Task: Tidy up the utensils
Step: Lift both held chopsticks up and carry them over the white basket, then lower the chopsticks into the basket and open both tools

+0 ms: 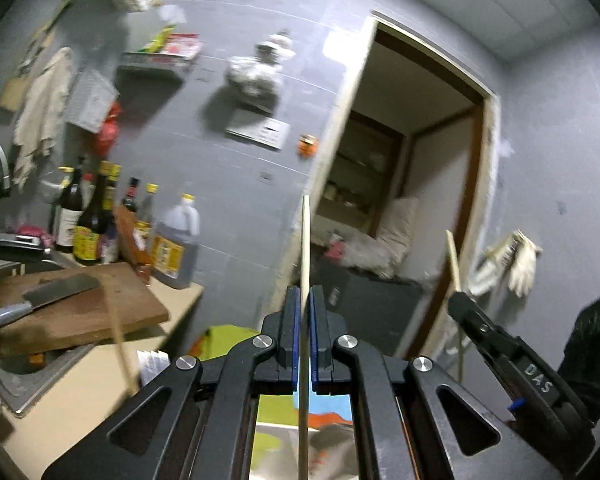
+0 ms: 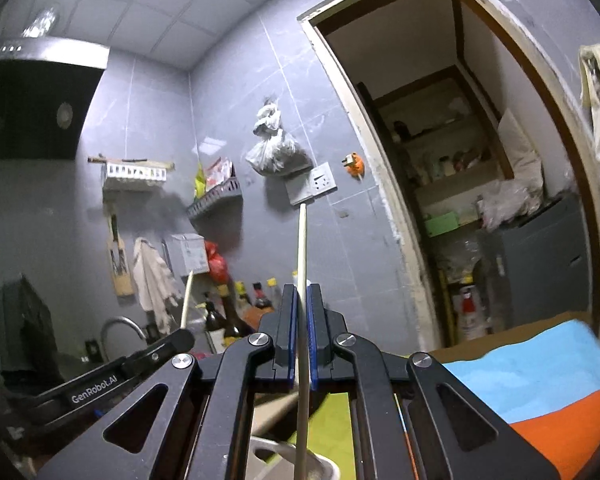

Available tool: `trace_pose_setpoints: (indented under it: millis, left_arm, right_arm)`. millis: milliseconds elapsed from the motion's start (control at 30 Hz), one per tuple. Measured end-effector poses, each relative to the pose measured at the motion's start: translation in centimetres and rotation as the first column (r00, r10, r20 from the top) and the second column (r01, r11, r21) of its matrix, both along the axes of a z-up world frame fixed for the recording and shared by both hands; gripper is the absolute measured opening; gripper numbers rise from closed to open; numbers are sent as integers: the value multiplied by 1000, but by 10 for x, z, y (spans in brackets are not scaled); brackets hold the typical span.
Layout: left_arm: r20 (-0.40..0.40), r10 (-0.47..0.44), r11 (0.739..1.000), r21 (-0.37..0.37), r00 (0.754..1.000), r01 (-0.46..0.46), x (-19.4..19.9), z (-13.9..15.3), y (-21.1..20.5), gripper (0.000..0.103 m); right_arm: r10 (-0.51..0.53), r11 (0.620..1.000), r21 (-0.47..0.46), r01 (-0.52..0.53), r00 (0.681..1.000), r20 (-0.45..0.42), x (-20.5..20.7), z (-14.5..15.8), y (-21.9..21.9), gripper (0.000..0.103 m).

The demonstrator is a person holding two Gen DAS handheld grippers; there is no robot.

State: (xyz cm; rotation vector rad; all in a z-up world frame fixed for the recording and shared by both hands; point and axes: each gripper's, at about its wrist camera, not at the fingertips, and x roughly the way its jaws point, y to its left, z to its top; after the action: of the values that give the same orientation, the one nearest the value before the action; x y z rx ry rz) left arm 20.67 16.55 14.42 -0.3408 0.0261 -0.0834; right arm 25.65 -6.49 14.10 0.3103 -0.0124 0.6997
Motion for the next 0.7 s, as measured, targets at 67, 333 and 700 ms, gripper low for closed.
trace_pose_setpoints:
  millis: [67, 333, 700]
  left_arm:
    - [7, 36, 999, -19, 999, -36, -1, -2, 15, 2]
    - [42, 125, 991, -48, 991, -123, 0, -9, 42, 2]
    - [64, 215, 976, 4, 974, -216, 6, -30, 29, 2]
  right_arm:
    - [5, 1000, 13, -5, 1000, -3, 4, -2, 8, 3]
    - [-16, 998, 54, 15, 1000, 3, 9, -19, 24, 3]
    - [-67, 998, 11, 67, 998, 12, 12, -36, 40, 3]
